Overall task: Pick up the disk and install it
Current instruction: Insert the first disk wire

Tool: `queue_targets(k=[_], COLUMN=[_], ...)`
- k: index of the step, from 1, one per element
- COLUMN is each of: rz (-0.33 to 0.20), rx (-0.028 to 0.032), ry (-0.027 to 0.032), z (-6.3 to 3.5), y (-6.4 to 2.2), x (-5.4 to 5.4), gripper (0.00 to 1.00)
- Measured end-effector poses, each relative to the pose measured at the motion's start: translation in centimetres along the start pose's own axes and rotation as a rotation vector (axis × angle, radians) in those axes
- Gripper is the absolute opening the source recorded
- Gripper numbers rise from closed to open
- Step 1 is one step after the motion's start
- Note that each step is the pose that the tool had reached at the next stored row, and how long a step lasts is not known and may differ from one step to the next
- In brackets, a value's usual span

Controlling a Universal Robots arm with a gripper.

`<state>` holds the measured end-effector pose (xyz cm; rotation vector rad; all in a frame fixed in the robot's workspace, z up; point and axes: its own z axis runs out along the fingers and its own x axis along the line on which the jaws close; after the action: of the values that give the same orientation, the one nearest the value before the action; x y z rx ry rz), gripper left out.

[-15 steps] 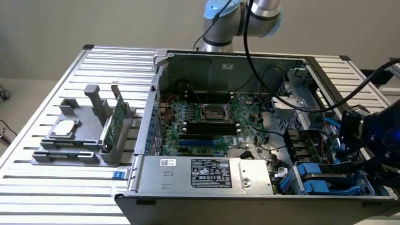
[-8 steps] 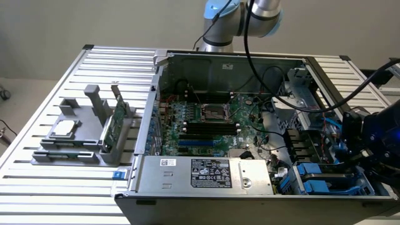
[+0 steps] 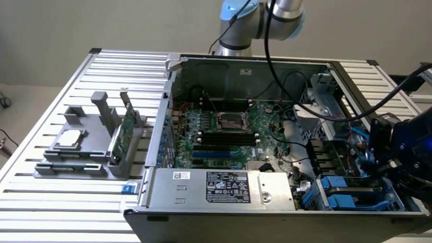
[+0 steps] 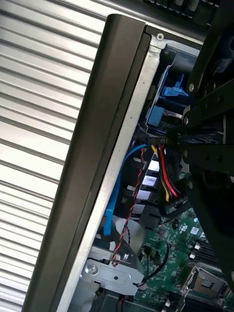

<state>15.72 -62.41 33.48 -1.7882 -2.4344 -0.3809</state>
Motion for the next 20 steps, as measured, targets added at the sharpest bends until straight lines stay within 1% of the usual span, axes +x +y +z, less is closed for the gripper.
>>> queue_targets(k=[2, 3, 4, 5, 8, 9, 10, 11, 12, 15, 17, 19, 20], rz=[0.008, 0.011, 0.015, 0.019, 0.032, 0.038, 0.044, 0.049, 0.055, 0.075, 0.092, 0.109, 0.117], rx=[0.0064, 0.0115, 0.0182, 0.027, 0.059, 0.0684, 0.0765, 0.082, 0.0846, 0.0887, 0.0934, 0.0994, 0.1028], ry=[0.0032, 0.0051, 0.0074, 0.0104, 0.02, 0.0228, 0.025, 0.0263, 0.0268, 0.0271, 0.0267, 0.0236, 0.0205], z=[-0.11, -0.13, -0.14, -0.14, -0.15, -0.14, -0.15, -0.16, -0.19, -0.28, -0.29, -0.32, -0.33], y=[0.01, -0.01, -0.03, -0.06, -0.09, -0.09, -0.09, -0.09, -0.09, -0.07, -0.07, -0.07, -0.07], x=[0.02, 0.03, 0.04, 0.04, 0.06, 0.05, 0.05, 0.06, 0.07, 0.08, 0.09, 0.09, 0.08], gripper=[0.17, 0.17, 0.17, 0.17, 0.17, 0.17, 0.17, 0.17, 0.17, 0.17, 0.17, 0.17, 0.17])
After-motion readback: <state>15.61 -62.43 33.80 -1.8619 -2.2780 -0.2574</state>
